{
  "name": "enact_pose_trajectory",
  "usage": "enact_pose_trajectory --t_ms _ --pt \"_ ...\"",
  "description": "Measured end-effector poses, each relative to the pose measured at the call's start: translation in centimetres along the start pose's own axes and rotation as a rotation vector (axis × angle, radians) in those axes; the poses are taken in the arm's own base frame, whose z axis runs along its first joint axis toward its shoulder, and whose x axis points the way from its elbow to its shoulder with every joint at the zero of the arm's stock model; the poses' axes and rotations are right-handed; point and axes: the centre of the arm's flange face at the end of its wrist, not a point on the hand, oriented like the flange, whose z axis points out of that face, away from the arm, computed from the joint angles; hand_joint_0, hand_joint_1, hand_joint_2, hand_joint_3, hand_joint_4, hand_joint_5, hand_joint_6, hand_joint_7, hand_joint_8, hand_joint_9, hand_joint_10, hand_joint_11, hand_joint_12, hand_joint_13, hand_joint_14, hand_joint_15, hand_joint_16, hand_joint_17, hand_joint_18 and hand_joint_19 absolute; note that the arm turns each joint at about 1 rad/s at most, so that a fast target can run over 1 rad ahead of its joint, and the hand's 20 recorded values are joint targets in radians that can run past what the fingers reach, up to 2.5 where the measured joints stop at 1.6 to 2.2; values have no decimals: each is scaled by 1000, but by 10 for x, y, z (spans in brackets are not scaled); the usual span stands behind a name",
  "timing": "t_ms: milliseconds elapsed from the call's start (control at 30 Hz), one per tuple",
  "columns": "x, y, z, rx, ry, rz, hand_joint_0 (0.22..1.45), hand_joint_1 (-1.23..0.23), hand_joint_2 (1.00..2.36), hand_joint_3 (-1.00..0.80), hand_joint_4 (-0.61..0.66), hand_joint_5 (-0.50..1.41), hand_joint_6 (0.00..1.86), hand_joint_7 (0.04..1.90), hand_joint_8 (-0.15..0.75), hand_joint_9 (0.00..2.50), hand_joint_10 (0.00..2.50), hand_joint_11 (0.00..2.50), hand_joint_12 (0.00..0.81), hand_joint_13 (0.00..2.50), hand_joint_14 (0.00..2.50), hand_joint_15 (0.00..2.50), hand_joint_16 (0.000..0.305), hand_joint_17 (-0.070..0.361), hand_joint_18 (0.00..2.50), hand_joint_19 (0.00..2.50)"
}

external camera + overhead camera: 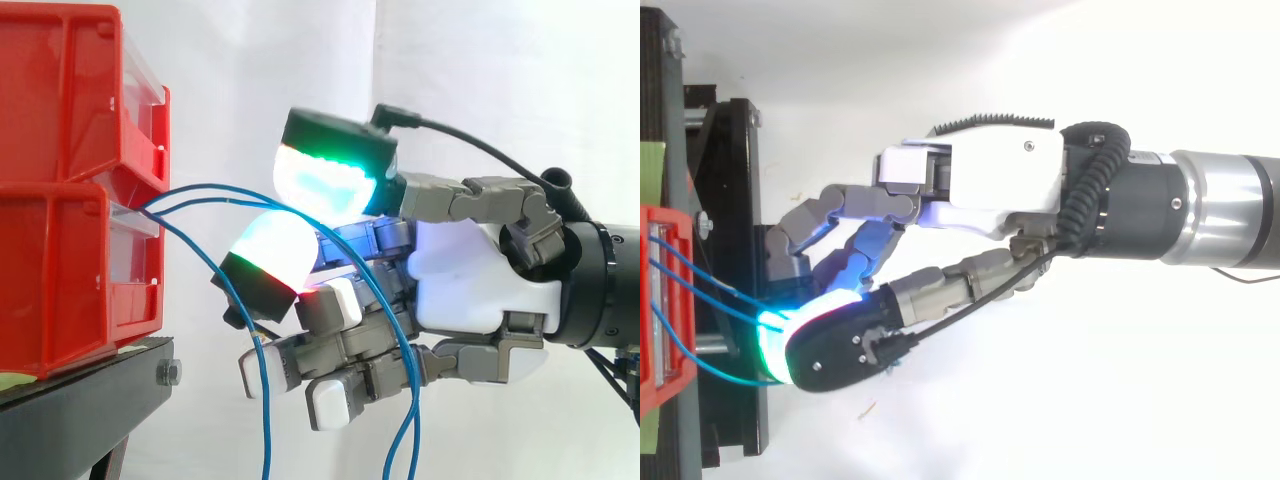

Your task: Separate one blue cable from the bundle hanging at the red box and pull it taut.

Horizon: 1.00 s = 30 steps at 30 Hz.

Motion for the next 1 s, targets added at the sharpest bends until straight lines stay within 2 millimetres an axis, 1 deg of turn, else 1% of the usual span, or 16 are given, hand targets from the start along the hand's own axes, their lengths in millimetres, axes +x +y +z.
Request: enact_pose_trajectory --t_ms 67,133,200,333,467,567,667,733,867,1000 --pt "0 0 0 4 0 0 620 -626 1016 -37 233 -170 763 1189 423 1055 23 820 437 756 16 461 54 121 892 548" --pt "0 -1 -1 10 0 -2 623 -646 1018 -50 245 -176 776 1215 423 1044 22 843 428 746 15 467 52 117 880 550" --pt "0 -1 -1 13 0 -3 633 -684 1027 -66 239 -184 790 1248 404 1017 22 852 411 725 17 460 48 108 842 570" --pt "0 -1 -1 15 0 -4 678 -744 1025 -134 247 -202 827 1152 400 972 24 894 416 713 15 459 48 108 841 549" --pt "0 -2 -2 17 0 -5 703 -779 1025 -162 236 -207 833 1103 398 953 24 897 412 700 16 460 48 108 832 548" --pt "1 -2 -2 17 1 -5 711 -796 1026 -157 224 -208 833 1118 398 946 25 915 411 700 16 456 48 107 830 551" --pt "1 -2 -1 15 1 -5 730 -808 1026 -178 201 -209 836 1091 397 945 22 915 409 700 15 456 47 107 828 557" --pt "2 -2 -1 15 2 -4 748 -835 1026 -194 194 -210 834 1120 392 944 25 915 407 703 16 464 47 106 827 566" --pt "2 -2 -2 17 3 -5 767 -872 1024 -215 138 -207 838 1108 365 969 23 915 400 715 16 466 46 104 826 575" --pt "2 -2 -2 18 3 -5 783 -889 1021 -262 134 -206 837 1114 361 979 23 917 398 717 17 462 46 104 824 578"
